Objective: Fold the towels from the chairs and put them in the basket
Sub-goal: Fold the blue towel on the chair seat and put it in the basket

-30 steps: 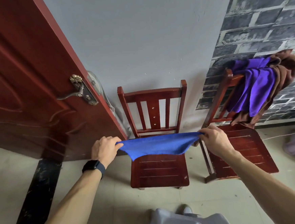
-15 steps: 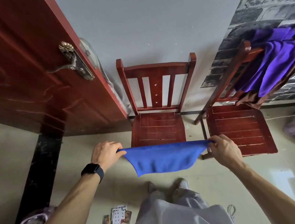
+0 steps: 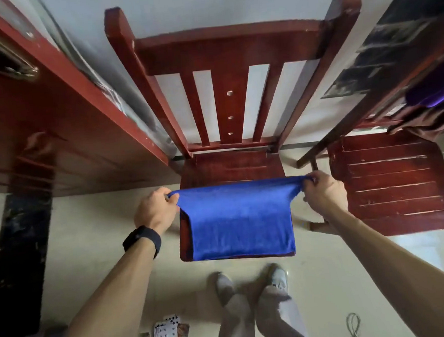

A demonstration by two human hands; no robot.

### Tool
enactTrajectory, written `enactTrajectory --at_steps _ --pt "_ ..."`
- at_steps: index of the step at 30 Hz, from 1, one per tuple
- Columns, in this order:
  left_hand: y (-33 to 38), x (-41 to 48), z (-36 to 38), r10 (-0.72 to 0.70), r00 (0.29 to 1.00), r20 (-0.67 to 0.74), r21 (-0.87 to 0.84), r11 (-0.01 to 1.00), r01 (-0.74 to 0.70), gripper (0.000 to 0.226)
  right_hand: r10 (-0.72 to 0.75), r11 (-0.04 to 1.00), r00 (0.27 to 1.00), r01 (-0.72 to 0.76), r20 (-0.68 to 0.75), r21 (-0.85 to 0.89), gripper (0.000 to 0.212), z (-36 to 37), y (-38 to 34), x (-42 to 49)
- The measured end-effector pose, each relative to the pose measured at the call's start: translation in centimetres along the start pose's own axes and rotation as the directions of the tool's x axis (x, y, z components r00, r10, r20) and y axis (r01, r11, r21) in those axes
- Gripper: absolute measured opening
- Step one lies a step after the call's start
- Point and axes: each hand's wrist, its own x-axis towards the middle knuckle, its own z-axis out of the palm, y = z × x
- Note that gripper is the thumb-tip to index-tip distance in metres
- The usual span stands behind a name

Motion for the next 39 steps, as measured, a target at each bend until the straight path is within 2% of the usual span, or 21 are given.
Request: enactTrajectory --at_steps 4,8,10,11,12,13,16,18,20,22,26,30,34,38,39 --pt "0.4 5.3 3.9 -0.051 0.999 0.017 -0.2 0.978 0.054 0.012 0.051 0.986 0.998 -0.044 -0.038 0.162 0.026 4.7 0.2 5.2" --pt "2.4 8.8 5.9 -0.077 0.997 0.003 -0.46 0.885 0.069 0.007 0.085 0.921 0.996 -0.086 0.019 0.381 0.011 7.6 -0.2 9.1" --pt "2.9 10.5 6.8 -0.06 0.997 0.043 -0.61 0.789 0.074 0.029 0.064 0.892 0.995 -0.092 0.078 0.442 0.026 8.2 -0.4 10.1" --pt "2.8 11.1 7.3 -0.038 0.996 0.076 -0.654 0.753 0.078 0.044 0.052 0.868 0.991 -0.106 0.122 0.485 0.047 8.3 -0.3 10.2" --pt "2.4 11.4 7.9 -0.018 0.994 0.105 -0.656 0.751 0.082 0.058 0.059 0.856 0.986 -0.131 0.158 0.5 0.065 8.6 0.2 10.1" --pt "1.9 11.2 8.5 0.0 0.991 0.134 -0.612 0.787 0.082 0.065 0.063 0.866 0.982 -0.143 0.178 0.479 0.074 8.9 0.9 9.5" --pt "-1.5 7.7 11.8 -0.047 0.984 0.171 -0.318 0.943 0.1 0.056 0.215 0.949 0.958 -0.251 0.19 0.191 0.064 10.6 4.9 5.0" --pt "-4.4 4.2 14.7 -0.18 0.97 0.163 -0.225 0.95 0.214 0.044 0.357 0.93 0.915 -0.368 0.19 0.026 0.058 12.6 8.6 1.3" --pt "-6.7 1.0 17.1 -0.303 0.937 0.174 -0.192 0.923 0.334 0.038 0.432 0.9 0.872 -0.434 0.231 -0.046 0.055 14.8 11.8 -2.0" --pt "-8.0 -1.4 18.7 -0.362 0.911 0.2 -0.155 0.906 0.394 0.035 0.438 0.897 0.869 -0.438 0.231 -0.053 0.046 16.2 13.6 -3.8" --pt "-8.9 -3.1 19.8 -0.324 0.93 0.174 -0.148 0.925 0.35 0.02 0.385 0.923 0.919 -0.384 0.084 -0.022 0.033 16.6 13.9 -4.0" --pt "-9.2 -2.7 19.9 -0.319 0.931 0.177 -0.096 0.936 0.339 0.018 0.327 0.942 0.94 -0.315 0.099 -0.119 0.025 16.6 13.6 -3.6" --pt "-9.7 -2.9 20.2 -0.381 0.904 0.194 -0.205 0.886 0.417 0.018 0.405 0.912 0.904 -0.389 0.135 -0.132 0.022 16.6 12.9 -3.7" --pt "-9.7 -3.0 19.6 -0.42 0.867 0.267 -0.431 0.753 0.498 0.004 0.495 0.855 0.844 -0.516 0.206 0.059 0.014 15.9 12.1 -3.6" --pt "-9.5 -3.1 19.2 -0.42 0.858 0.294 -0.469 0.719 0.513 0.009 0.508 0.833 0.832 -0.54 0.225 0.117 0.012 15.5 12.0 -3.5"
